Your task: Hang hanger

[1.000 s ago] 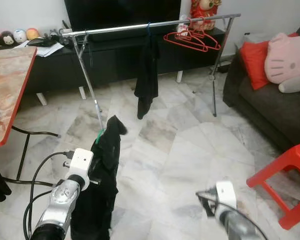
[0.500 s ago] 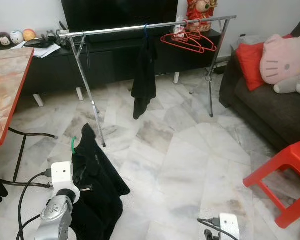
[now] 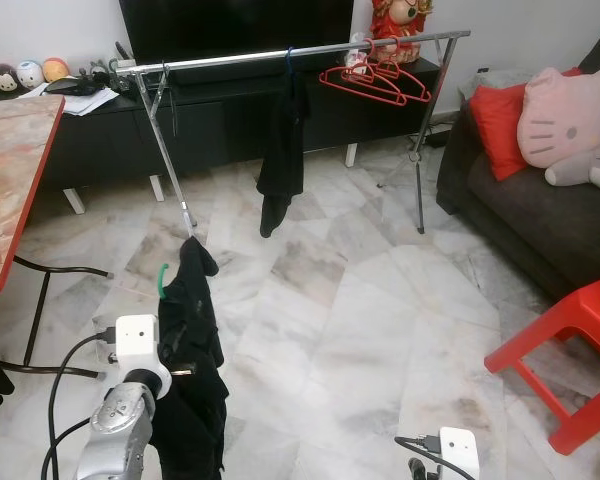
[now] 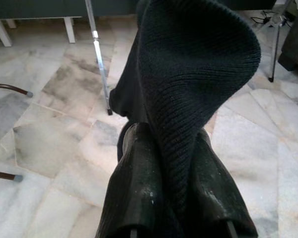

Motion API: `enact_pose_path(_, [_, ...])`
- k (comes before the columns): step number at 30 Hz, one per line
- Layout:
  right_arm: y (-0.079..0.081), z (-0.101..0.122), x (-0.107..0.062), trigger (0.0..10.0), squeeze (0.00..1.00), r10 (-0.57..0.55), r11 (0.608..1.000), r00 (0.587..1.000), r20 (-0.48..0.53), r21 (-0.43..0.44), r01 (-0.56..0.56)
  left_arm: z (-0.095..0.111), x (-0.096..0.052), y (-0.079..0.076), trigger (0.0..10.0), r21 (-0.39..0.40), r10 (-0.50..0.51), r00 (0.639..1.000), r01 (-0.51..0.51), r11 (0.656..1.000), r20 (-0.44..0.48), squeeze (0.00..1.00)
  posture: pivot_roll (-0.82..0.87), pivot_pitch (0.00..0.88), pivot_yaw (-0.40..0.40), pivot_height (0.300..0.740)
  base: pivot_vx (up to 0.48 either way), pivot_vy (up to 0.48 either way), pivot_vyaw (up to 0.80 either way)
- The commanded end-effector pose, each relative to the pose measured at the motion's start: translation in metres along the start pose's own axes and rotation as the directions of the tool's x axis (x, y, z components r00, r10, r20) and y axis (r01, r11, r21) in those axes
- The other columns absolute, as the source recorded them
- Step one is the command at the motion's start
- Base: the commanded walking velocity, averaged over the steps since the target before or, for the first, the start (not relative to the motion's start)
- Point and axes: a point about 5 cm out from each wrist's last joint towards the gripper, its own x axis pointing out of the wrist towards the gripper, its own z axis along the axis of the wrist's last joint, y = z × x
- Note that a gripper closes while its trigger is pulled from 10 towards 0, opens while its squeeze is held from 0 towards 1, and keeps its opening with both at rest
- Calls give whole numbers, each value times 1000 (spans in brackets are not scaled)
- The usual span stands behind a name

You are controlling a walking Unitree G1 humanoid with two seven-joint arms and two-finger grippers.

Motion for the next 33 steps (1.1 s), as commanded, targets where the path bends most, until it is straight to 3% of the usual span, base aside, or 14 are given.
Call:
enact_pose_path(1, [-2, -5, -1, 10000, 0, -5, 1000, 1000, -12, 13, 5, 7, 1, -1, 10000, 18, -11, 1000, 11, 1000, 24, 0, -110, 0, -11, 740, 304, 0, 0])
enact_pose_path(18, [2, -3, 0, 10000, 0, 16, 1000, 1000, -10, -12, -16, 6, 1, -4, 10000, 15, -19, 1000, 19, 1000, -2, 0, -111, 0, -17, 740, 341, 0, 0])
enact_pose_path(23, [3, -6, -1, 10000, 0, 32, 997, 999, -26, -70, -34, 5, 0, -6, 10000, 10, -17, 1000, 17, 1000, -5, 0, -108, 0, -21, 740, 361, 0, 0])
enact_pose_path(29, [7, -9, -1, 10000, 0, 51, 992, 998, -48, -117, -56, 4, 0, -9, 10000, 6, -21, 1000, 21, 1000, -8, 0, -111, 0, -24, 740, 361, 0, 755])
enact_pose_path(33, [8, -10, -1, 10000, 0, 58, 993, 997, -51, -103, -63, 5, 0, -8, 10000, 4, -16, 1000, 16, 1000, -9, 0, -111, 0, -24, 740, 360, 0, 550])
